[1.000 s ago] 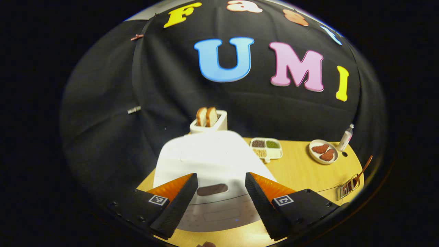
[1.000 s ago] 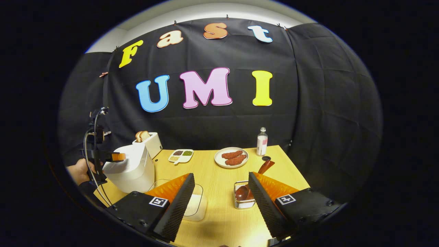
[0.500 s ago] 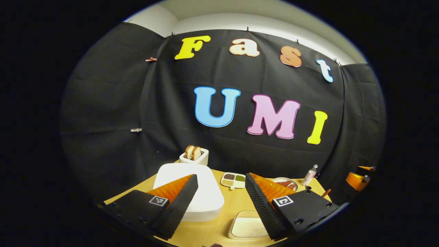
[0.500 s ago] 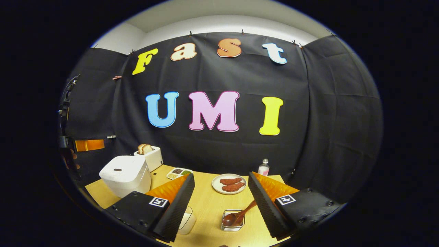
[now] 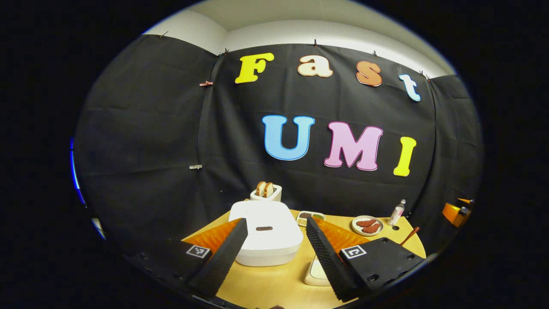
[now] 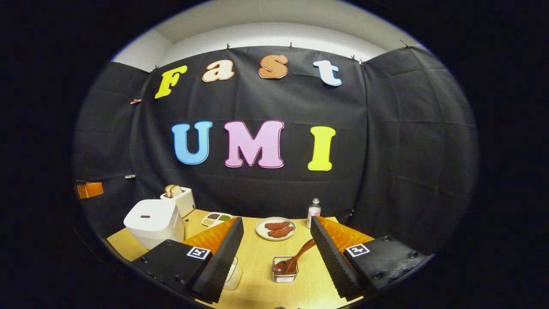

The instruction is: Close the left gripper, press the button to open the rice cooker; take a wooden spoon from the chopstick holder with the right hand, scoop a spoonful of rice and pour it into the rice cooker, then put the wooden spoon back into the chopstick holder.

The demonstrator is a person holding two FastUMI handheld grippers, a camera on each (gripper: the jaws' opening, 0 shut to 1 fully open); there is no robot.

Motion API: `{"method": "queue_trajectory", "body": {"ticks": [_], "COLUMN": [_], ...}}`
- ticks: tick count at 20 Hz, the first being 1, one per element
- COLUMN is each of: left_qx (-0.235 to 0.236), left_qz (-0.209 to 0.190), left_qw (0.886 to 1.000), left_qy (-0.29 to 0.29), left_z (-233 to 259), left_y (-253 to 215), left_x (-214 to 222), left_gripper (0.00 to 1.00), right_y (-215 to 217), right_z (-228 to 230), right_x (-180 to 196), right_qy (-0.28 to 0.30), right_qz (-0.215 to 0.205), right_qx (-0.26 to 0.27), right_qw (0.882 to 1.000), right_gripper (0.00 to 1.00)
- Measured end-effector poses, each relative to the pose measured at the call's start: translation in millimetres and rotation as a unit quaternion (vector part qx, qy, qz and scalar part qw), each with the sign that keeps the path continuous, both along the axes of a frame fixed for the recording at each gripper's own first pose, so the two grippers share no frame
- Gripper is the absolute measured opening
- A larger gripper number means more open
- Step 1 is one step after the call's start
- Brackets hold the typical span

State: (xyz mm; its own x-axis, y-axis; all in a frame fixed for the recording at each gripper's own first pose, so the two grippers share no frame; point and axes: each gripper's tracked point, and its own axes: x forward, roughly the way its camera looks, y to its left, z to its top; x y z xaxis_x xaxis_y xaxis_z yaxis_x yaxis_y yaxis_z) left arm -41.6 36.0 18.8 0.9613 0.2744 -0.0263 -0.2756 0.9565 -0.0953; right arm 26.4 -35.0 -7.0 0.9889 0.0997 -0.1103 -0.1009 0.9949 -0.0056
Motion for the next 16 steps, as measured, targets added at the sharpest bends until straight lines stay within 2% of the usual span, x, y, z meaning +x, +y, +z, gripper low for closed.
{"method": "queue_trajectory", "body": {"ticks": [4,8,12,16], "left_qx": [0.012,0.029,0.059,0.060], "left_qz": [-0.040,-0.070,-0.084,-0.107], "left_qw": [0.999,0.997,0.995,0.992], "left_qy": [-0.003,-0.013,-0.016,-0.014], "left_z": [-7,-9,-11,-21], "left_y": [8,11,11,4], "left_x": [-7,-21,-30,-29], "left_gripper": [0.95,0.95,0.95,0.95], "right_y": [10,26,35,39], "right_z": [-4,-13,-12,-9], "right_x": [-42,-76,-94,-105], "right_qy": [-0.001,0.002,0.001,0.000], "right_qz": [-0.037,-0.053,-0.060,-0.070], "right_qx": [0.013,0.016,0.012,0.010], "right_qw": [0.999,0.998,0.998,0.997], "right_gripper": [0.98,0.98,0.98,0.98]}}
